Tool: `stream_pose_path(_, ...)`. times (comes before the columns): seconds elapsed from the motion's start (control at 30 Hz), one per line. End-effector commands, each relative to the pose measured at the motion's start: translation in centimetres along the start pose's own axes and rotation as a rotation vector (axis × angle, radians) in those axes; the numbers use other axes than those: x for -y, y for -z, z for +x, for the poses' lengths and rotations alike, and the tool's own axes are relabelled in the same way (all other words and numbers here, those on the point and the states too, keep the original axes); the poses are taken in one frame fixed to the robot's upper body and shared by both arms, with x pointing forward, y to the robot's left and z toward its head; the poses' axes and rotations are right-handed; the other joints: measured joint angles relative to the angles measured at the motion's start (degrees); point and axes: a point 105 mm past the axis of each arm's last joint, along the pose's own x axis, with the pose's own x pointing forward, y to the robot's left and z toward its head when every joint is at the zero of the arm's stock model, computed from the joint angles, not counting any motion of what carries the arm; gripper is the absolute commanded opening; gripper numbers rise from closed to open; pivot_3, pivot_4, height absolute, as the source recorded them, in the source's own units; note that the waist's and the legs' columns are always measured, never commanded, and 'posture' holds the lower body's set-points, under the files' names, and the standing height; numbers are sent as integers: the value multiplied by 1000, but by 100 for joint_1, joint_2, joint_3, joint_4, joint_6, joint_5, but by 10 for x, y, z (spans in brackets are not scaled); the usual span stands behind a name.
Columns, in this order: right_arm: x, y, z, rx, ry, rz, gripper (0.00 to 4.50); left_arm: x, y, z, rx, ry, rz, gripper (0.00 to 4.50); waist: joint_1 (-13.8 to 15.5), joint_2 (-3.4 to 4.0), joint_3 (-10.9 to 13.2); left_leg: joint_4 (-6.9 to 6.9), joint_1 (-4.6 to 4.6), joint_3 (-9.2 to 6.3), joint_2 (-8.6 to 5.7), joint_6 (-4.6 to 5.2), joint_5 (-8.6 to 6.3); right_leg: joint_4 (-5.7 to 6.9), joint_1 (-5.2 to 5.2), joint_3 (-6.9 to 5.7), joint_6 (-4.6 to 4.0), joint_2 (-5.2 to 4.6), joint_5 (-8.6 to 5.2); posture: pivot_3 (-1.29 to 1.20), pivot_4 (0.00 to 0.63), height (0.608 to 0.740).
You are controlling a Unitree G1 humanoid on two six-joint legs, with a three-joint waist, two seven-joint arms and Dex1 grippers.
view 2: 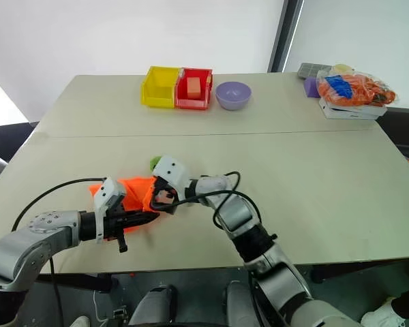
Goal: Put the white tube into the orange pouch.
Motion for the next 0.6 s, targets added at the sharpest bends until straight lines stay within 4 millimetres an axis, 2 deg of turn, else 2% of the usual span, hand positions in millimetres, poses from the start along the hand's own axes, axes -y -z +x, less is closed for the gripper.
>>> stream_pose_path(0.03,-8,-6,-18,38,-38,8,4435,-8,-11,-7,54,-54,42,0,0,0,0,1,1,0,0,0,0,0,1,0,0,0,0,0,150,740)
stream_pose_path(0.23,-5,-2,-38,29,-18,10,4435,-11,-1,-7,40,-54,15,0,-11,-6,-4,3,4,0,0,0,0,-1,0,0,-4,-1,2,0,150,740)
stream_pose_path(0.43,30,-4,-53,26,121,32,4435,-14,4,-14,17,-42,-4,0,-2,-6,-4,2,3,0,0,0,0,-3,-4,0,-6,0,3,0,150,740)
stream_pose_path(0.53,54,-15,-56,61,205,77,4500,-6,2,-16,25,10,-23,904,-8,-6,-4,3,3,1,0,0,0,-6,-20,0,-7,-1,3,0,150,740)
stream_pose_path(0.6,65,-21,-55,78,242,101,4500,-6,0,-16,33,11,-17,1814,-5,-6,-4,3,2,1,0,0,0,-6,-16,0,-10,-1,5,0,150,740)
